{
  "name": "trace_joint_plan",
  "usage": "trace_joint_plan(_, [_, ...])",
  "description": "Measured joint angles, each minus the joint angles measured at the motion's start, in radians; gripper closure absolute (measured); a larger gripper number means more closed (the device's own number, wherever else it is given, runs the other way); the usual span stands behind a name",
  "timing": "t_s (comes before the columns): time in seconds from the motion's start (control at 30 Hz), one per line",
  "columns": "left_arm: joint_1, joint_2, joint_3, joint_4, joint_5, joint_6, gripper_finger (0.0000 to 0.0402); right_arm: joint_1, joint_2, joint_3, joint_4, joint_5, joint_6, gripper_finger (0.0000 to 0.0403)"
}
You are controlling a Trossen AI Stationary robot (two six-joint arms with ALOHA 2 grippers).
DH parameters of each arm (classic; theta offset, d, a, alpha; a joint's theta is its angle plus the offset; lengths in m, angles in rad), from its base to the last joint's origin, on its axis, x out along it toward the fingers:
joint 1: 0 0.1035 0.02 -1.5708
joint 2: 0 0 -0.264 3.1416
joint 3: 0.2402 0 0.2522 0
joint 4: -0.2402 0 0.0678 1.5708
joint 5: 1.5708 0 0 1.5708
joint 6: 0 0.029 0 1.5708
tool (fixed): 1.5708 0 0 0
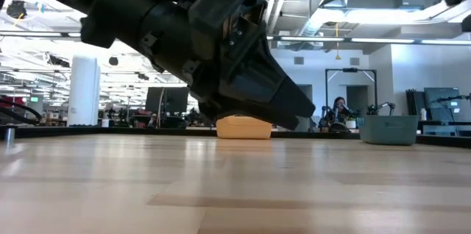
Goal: Sort & place blocks by color
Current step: Put the red block into the green bin
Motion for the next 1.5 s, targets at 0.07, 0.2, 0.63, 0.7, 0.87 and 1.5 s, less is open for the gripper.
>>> trace_joint_plan(0.07, [0.009, 0.000, 0.000, 0.012, 0.025, 0.000, 0.0227, 0.001, -0.024, 0.001, 0.001, -0.003, 0.000, 0.0164])
trace_joint_plan(0.2, [0.016, 0.000, 0.000, 0.031, 0.049, -0.001, 0.0227, 0.013, -0.034, 0.001, 0.008, -0.006, 0.000, 0.0164])
trace_joint_plan(0.63, [0.008, 0.000, 0.000, 0.035, 0.052, -0.001, 0.0227, 0.030, 0.124, -0.063, 0.161, -0.073, 0.037, 0.0164])
trace_joint_plan(0.7, [0.009, 0.000, 0.000, 0.035, 0.051, -0.001, 0.0227, 0.021, 0.155, -0.063, 0.159, -0.099, 0.038, 0.0164])
trace_joint_plan(0.87, [0.012, 0.000, 0.000, 0.032, 0.054, -0.002, 0.0227, 0.007, 0.193, -0.057, 0.181, -0.124, 0.033, 0.0181])
trace_joint_plan(1.5, [0.012, 0.000, 0.000, -0.017, 0.077, -0.032, 0.0227, -0.063, 0.014, -0.062, 0.124, -0.166, 0.057, 0.0277])
